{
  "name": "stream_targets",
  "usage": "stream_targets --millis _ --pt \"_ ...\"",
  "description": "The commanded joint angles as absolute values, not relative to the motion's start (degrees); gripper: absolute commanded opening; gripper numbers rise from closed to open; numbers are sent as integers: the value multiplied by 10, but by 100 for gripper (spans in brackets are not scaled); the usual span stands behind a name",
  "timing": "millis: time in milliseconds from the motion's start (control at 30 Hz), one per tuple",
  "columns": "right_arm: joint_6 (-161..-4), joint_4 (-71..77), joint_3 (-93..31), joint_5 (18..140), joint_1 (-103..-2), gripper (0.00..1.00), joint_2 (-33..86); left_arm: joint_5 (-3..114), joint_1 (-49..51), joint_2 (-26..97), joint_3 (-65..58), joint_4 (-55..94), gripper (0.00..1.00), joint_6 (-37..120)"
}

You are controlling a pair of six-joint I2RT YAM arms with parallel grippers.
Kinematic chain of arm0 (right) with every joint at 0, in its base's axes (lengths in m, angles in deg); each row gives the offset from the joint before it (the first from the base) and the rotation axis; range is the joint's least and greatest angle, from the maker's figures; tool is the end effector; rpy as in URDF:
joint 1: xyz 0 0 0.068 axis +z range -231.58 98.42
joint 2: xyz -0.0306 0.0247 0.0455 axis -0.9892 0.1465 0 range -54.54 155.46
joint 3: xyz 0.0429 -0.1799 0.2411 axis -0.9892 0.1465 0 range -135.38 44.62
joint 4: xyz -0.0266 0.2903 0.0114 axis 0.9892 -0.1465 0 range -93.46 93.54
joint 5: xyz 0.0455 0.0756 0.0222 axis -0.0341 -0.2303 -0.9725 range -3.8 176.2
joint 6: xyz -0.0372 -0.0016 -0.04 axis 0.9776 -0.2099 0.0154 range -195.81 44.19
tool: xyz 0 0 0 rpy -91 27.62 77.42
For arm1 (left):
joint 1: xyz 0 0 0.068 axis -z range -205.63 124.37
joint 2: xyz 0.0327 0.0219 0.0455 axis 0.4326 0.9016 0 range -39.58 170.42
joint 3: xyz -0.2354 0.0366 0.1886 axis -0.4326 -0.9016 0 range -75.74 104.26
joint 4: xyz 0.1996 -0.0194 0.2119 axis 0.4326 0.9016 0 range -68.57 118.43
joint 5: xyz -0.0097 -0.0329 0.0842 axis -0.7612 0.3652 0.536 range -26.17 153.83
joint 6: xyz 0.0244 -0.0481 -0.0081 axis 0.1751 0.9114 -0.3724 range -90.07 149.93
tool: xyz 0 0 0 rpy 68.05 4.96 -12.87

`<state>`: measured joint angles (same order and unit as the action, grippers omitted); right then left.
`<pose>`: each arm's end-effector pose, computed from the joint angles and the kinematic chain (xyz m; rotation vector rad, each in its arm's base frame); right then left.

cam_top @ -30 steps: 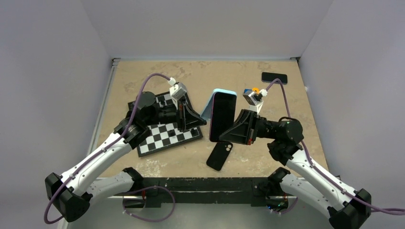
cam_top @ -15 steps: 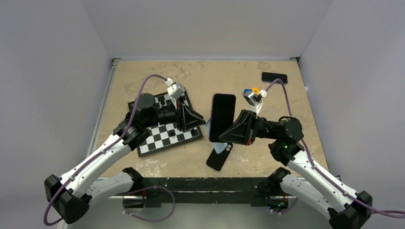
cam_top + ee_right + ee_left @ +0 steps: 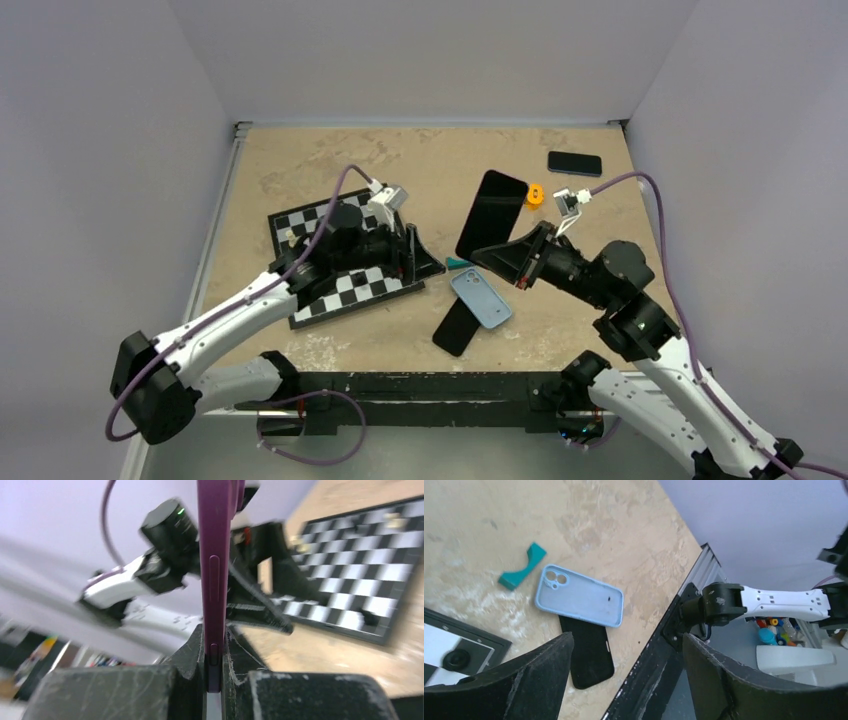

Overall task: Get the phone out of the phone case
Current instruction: Place the phone at the center of the board.

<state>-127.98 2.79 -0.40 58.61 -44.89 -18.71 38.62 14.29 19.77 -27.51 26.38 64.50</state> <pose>0.1096 0.1028 0.4059 -0.2348 1.6393 1.5719 0.1860 -0.1759 0.3439 0.4314 1.9906 -1.2724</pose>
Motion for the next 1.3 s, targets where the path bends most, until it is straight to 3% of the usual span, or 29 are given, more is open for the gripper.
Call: stream_targets --millis 0,167,400,500,567,900,1267 --pt "-1179 -162 -40 839 -451 0 -187 439 186 264 -290 244 83 733" --pt "-1138 -195 -20 932 -517 0 -138 444 199 306 -306 204 71 779" --pt "-1233 -91 53 826 -751 0 -75 509 198 221 -300 311 79 726" --pt "-1331 8 100 721 -888 0 -17 519 198 181 -301 350 80 717" --pt "-1382 107 135 717 -930 0 20 516 199 153 -308 366 80 717" --pt "-1423 251 22 811 -946 0 313 522 198 -1 -349 438 81 730" --pt "-1457 245 -146 804 -946 7 511 524 199 -19 -332 460 81 711"
